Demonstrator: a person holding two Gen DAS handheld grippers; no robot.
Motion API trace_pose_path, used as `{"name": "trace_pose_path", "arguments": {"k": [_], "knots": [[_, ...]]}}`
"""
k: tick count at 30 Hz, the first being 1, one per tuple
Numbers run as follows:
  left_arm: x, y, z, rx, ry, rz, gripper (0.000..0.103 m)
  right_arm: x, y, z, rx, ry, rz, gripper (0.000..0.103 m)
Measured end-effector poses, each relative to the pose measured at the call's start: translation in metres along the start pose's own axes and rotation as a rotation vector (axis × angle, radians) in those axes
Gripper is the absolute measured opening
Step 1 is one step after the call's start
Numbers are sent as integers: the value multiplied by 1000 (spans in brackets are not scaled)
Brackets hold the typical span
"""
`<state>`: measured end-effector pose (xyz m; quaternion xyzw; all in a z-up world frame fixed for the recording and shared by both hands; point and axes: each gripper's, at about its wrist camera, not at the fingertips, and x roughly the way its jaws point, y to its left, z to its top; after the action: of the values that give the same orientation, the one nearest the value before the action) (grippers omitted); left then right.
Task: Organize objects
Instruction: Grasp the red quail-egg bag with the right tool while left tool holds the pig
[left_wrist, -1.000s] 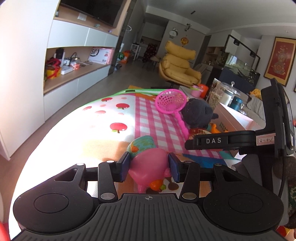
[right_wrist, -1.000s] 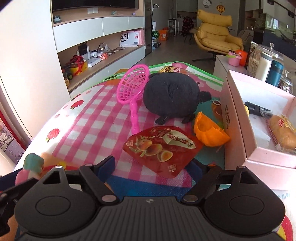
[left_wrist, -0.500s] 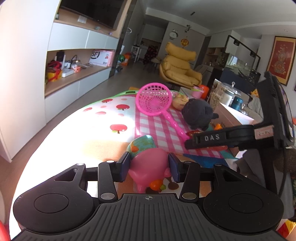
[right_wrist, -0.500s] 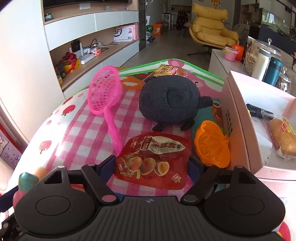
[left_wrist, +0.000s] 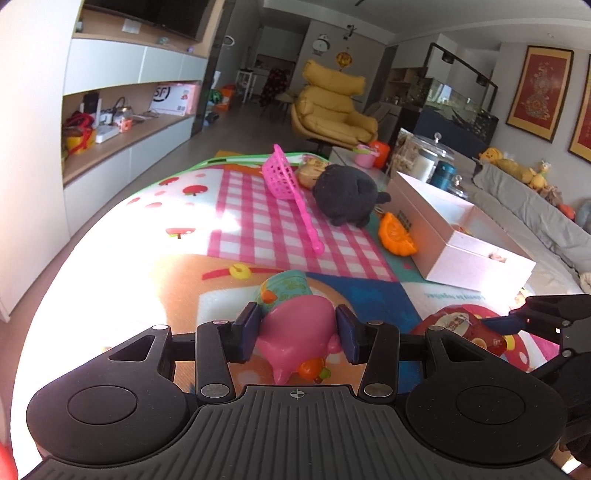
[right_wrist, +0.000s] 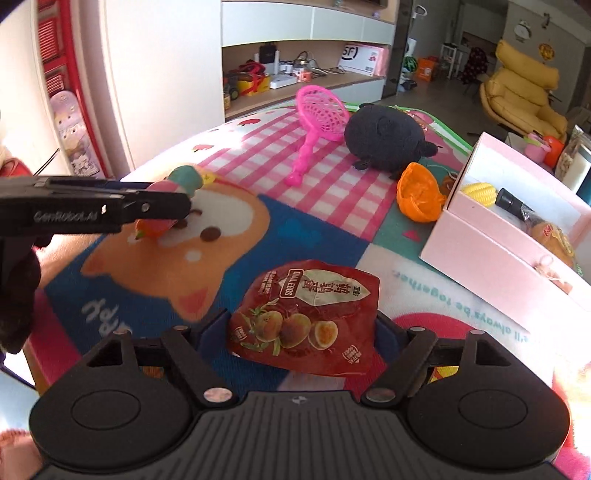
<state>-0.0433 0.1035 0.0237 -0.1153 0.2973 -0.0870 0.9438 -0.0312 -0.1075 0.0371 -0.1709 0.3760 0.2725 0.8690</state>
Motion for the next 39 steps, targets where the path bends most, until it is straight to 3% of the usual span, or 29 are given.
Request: {"name": "trace_pose_path", "arguments": {"k": [3,9,16,23,28,32,36,39], "knots": [[-1,-11,-4,6,21,-15,49,-11,-2,-14,-51,-26,-85,89],[0,-28,-6,46,49,-9,49,-24,-17,-35,-99,-78,-298,96],[4,-36,-3,75,71,23,49,-24,-32,-29,16,-77,-113,103],[3,-35,-4,69,73,27,49,5,-43,-3,314,39,9,103],[2,-32,-5,62,69,19,49,21,-24,10,267,45,-68,103],[2,-31,-5,55,65,18,49,27,-21,17,255,37,-68,103],[2,-32,-6,62,66,21,49,22,-19,15,208,15,-58,94],[1,-32,-5,60,66,23,49,14,-21,5,164,7,-41,94]]}}
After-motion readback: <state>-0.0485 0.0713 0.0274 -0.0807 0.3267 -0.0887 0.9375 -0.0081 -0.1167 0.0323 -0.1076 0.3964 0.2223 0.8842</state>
